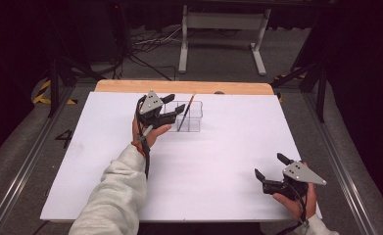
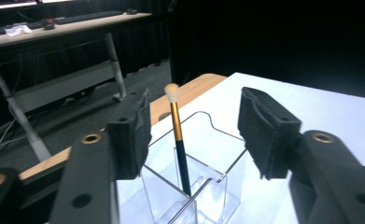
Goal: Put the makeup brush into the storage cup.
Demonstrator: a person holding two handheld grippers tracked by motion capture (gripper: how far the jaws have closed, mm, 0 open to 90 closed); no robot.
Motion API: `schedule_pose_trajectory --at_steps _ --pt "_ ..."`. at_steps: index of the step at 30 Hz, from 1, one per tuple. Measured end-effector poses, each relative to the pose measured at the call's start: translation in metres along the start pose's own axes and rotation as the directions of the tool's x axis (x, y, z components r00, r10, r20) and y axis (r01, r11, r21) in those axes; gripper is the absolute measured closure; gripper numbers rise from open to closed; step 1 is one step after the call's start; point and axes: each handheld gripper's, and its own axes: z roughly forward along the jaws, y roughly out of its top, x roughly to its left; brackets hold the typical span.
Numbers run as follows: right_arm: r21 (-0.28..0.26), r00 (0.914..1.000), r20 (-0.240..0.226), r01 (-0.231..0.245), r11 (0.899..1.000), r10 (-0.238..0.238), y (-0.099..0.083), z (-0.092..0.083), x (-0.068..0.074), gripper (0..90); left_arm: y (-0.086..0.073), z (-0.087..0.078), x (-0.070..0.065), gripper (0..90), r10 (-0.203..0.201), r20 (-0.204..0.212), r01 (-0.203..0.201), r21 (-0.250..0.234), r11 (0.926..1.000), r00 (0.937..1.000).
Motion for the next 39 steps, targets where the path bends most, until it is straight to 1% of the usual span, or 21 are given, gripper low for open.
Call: schedule_pose_trajectory --at_steps 3,4,5,6,8,10,12,14,15,17,20,21,22,25,27,29,31,34,36,39 --pt "0.001 1.0 0.001 -0.001 1.0 0.001 -0.0001 -0.0002 -0.0003 7.4 0.0004 -0.0012 -0.0005 36.0 -0.004 -0.004 0.004 -0.001 1.0 1.0" --pt "0.0 1.0 0.0 0.0 1.0 0.0 0.0 -0.0003 -0.0004 7.4 0.001 -0.0017 -0.0005 36.0 0.001 -0.01 -0.001 0.007 1.0 0.9999" --pt "0.0 1.0 0.001 0.0 1.0 0.0 0.0 -0.0001 -0.0001 7.4 0.0019 -0.0021 -0.0011 29.6 0.012 -0.016 -0.012 0.02 0.9997 0.9998" --pt "0.0 1.0 0.0 0.0 1.0 0.0 -0.0001 0.0 -0.0001 7.4 0.0022 -0.0022 -0.0013 27.6 0.019 -0.021 -0.019 0.024 0.9995 0.9996" --pt "0.001 1.0 0.0 0.001 1.0 -0.001 -0.0001 -0.0001 0.0001 7.4 0.0026 -0.0026 -0.0025 24.4 0.03 -0.035 -0.029 0.034 0.999 0.9989" --pt "0.0 1.0 0.001 0.002 1.0 -0.002 -0.0001 -0.0001 0.0001 7.4 0.0029 -0.0031 -0.0028 23.3 0.038 -0.033 -0.037 0.04 0.9985 0.9987" --pt "0.001 1.0 0.001 0.001 1.0 -0.001 -0.0001 -0.0001 0.0001 7.4 0.0037 -0.0036 -0.0037 19.9 0.056 -0.047 -0.054 0.049 0.9974 0.9973" --pt "0.002 1.0 0.0 0.002 1.0 -0.002 -0.0002 -0.0001 0.0002 7.4 0.0045 -0.004 -0.0042 15.9 0.056 -0.049 -0.053 0.051 0.9973 0.9973" --pt "0.003 1.0 0.001 0.003 1.0 -0.003 -0.0002 0.0 0.0002 7.4 0.0053 -0.0036 -0.0045 13.6 0.067 -0.057 -0.063 0.063 0.996 0.9961" --pt "0.002 1.0 0.0 0.001 1.0 -0.001 -0.0002 0.0002 0.0001 7.4 0.0055 -0.0034 -0.0056 9.8 0.072 -0.057 -0.068 0.074 0.9949 0.9958" --pt "0.002 1.0 -0.001 0.002 1.0 -0.002 -0.0001 0.0002 0.0004 7.4 0.0055 -0.0038 -0.0063 7.7 0.071 -0.044 -0.067 0.07 0.9953 0.9965" --pt "0.002 1.0 -0.002 0.004 1.0 -0.004 -0.0001 0.0002 0.0006 7.4 0.0059 -0.0035 -0.0068 7.6 0.08 -0.05 -0.076 0.083 0.9937 0.9955" --pt "0.004 1.0 -0.002 0.005 1.0 -0.005 -0.0001 0.0003 0.0006 7.4 0.0061 -0.0022 -0.0082 4.4 0.111 -0.052 -0.105 0.106 0.9888 0.9924" --pt "0.005 1.0 -0.002 0.004 1.0 -0.004 -0.0002 0.0003 0.0007 7.4 0.0061 -0.0025 -0.008 2.9 0.115 -0.042 -0.111 0.101 0.9887 0.9924" --pt "0.002 1.0 -0.001 0.005 1.0 -0.005 0.0 0.0 0.0005 7.4 0.0063 -0.0039 -0.0071 2.4 0.105 -0.031 -0.103 0.078 0.9916 0.994" --pt "0.003 1.0 -0.001 0.003 1.0 -0.003 0.0 0.0 0.0004 7.4 0.0062 -0.0044 -0.0069 1.8 0.102 -0.031 -0.1 0.078 0.992 0.9943" --pt "0.003 1.0 0.0 0.004 1.0 -0.004 0.0 0.0001 0.0004 7.4 0.0057 -0.0049 -0.0073 1.8 0.111 -0.044 -0.107 0.078 0.9911 0.9928" --pt "0.003 1.0 0.001 0.007 1.0 -0.007 0.0002 -0.0001 0.0007 7.4 0.0052 -0.0067 -0.0089 1.8 0.126 -0.056 -0.122 0.061 0.9906 0.9905" --pt "0.002 1.0 0.001 0.005 1.0 -0.005 0.0001 0.0001 0.0005 7.4 0.0052 -0.0079 -0.0093 1.8 0.119 -0.061 -0.116 0.048 0.9921 0.991" --pt "0.003 1.0 0.0 0.007 1.0 -0.007 0.0002 0.0 0.0008 7.4 0.0056 -0.0084 -0.0097 1.6 0.118 -0.061 -0.115 0.049 0.9921 0.9911"
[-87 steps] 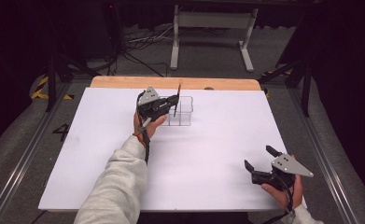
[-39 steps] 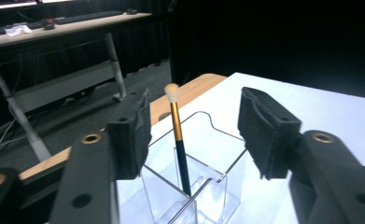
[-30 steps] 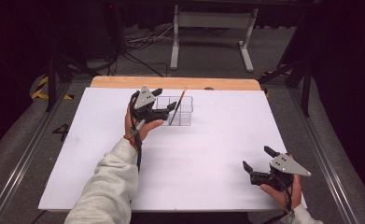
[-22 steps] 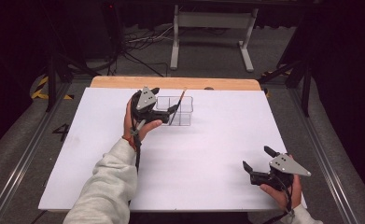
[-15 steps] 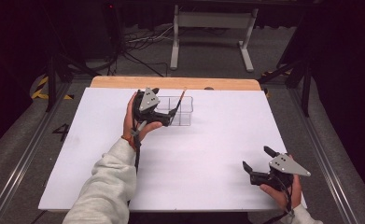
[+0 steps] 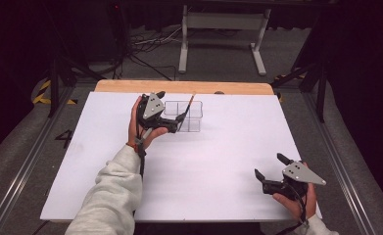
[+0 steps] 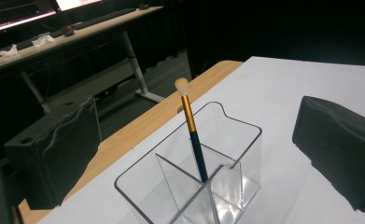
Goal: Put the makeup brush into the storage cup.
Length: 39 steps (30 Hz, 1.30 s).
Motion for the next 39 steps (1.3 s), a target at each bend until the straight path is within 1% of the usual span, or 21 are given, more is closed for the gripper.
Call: schedule_pose_trajectory --at_steps 4,7,9,11,13,15,17,22,23,25,26,29,32,39 --pt "-0.003 1.0 0.001 -0.003 1.0 0.003 0.0 -0.001 0.0 7.4 0.0 -0.002 0.0 1.2 0.013 0.003 -0.013 0.01 0.9999 0.9999" --pt "-0.005 1.0 0.001 -0.003 1.0 0.003 0.0 -0.001 -0.001 7.4 0.001 -0.004 0.0 1.2 0.009 0.003 -0.009 0.01 0.9999 1.0" --pt "-0.004 1.0 0.001 -0.003 1.0 0.003 0.0 -0.001 0.0 7.4 0.001 -0.006 0.0 1.2 0.01 0.012 -0.01 0.016 0.9998 0.9999" --pt "-0.004 1.0 0.001 -0.003 1.0 0.003 0.0 -0.001 0.0 7.4 0.001 -0.007 0.0 1.3 0.011 0.009 -0.011 0.016 0.9998 0.9999" --pt "-0.004 1.0 0.001 -0.005 1.0 0.005 0.0 0.0 0.0 7.4 0.002 -0.01 0.0 1.4 0.027 0.005 -0.027 0.019 0.9995 0.9996" --pt "-0.004 1.0 0.0 -0.003 1.0 0.003 0.0 -0.001 0.0 7.4 0.003 -0.011 -0.001 1.6 0.025 0.006 -0.025 0.02 0.9995 0.9997" --pt "-0.005 1.0 0.001 -0.003 1.0 0.003 0.0 -0.001 0.0 7.4 0.003 -0.014 -0.003 1.6 0.049 0.006 -0.049 0.026 0.9985 0.9988" --pt "-0.005 1.0 0.0 -0.005 1.0 0.005 0.0 -0.001 0.0 7.4 0.004 -0.019 -0.004 1.9 0.054 0.013 -0.055 0.02 0.9983 0.9984" --pt "-0.005 1.0 0.0 -0.004 1.0 0.004 0.001 -0.001 0.0 7.4 0.004 -0.022 -0.004 1.8 0.056 0.024 -0.056 0.015 0.9983 0.9982" --pt "-0.005 1.0 -0.001 -0.005 1.0 0.005 0.001 -0.001 0.0 7.4 0.004 -0.024 -0.005 1.8 0.052 0.028 -0.053 0.017 0.9985 0.9983" --pt "-0.005 1.0 0.0 -0.005 1.0 0.005 0.001 -0.001 0.0 7.5 0.004 -0.025 -0.004 1.8 0.057 0.027 -0.058 0.017 0.9982 0.998" --pt "-0.005 1.0 -0.002 -0.003 1.0 0.003 0.001 0.0 0.0 7.4 0.003 -0.027 -0.005 1.7 0.055 0.028 -0.055 0.018 0.9983 0.9981" --pt "-0.005 1.0 -0.001 -0.002 1.0 0.002 0.001 0.0 0.0 7.5 0.003 -0.032 -0.004 1.8 0.055 0.014 -0.055 0.01 0.9984 0.9984" --pt "-0.006 1.0 0.0 -0.006 1.0 0.006 0.001 -0.001 0.0 7.5 0.0 -0.041 -0.007 2.1 0.061 0.014 -0.061 0.003 0.9981 0.998"
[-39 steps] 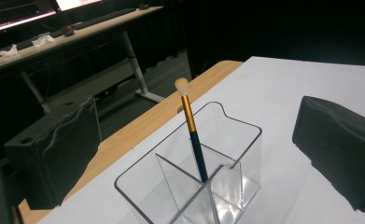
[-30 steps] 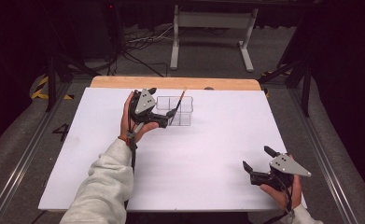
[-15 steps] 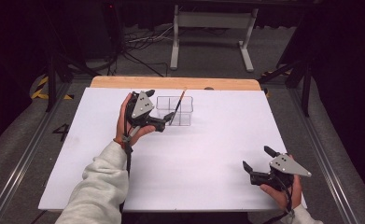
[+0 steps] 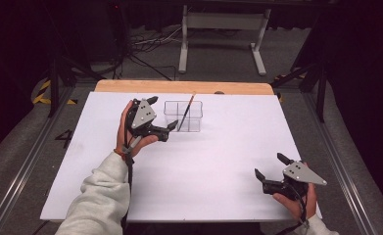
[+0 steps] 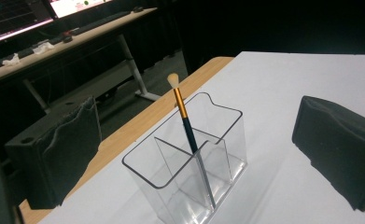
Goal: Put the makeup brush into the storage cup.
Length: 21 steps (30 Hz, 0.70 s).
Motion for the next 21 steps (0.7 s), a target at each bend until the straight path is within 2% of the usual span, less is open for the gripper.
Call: schedule_pose_trajectory --at_steps 11,21 --pt "0.0 1.0 0.0 0.004 1.0 -0.004 0.0 0.0 0.001 7.5 -0.006 -0.01 -0.003 2.5 0.016 -0.006 -0.016 0.009 0.9998 0.9999" --pt "0.002 1.0 -0.001 0.004 1.0 -0.004 0.0 0.0 0.0 7.5 -0.017 -0.017 -0.004 3.0 -0.001 -0.008 0.001 0.001 1.0 1.0"
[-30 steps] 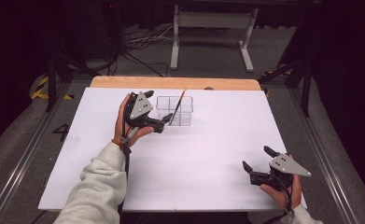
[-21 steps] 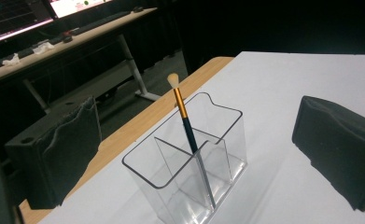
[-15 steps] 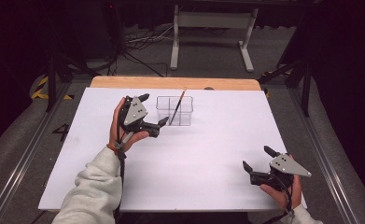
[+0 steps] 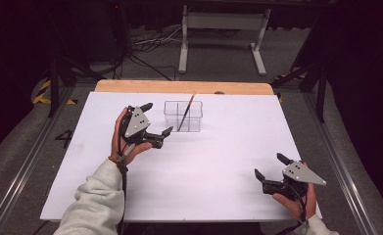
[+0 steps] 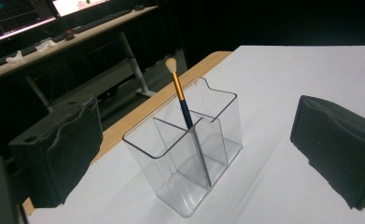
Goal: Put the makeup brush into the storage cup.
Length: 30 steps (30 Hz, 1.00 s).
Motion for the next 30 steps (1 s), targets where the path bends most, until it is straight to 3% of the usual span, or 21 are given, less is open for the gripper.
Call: schedule_pose_trajectory --at_steps 30 --pt "0.0 1.0 0.001 0.004 1.0 -0.004 0.0 0.0 0.001 7.6 -0.011 -0.026 -0.008 3.2 0.007 0.006 -0.007 -0.02 0.9998 1.0"
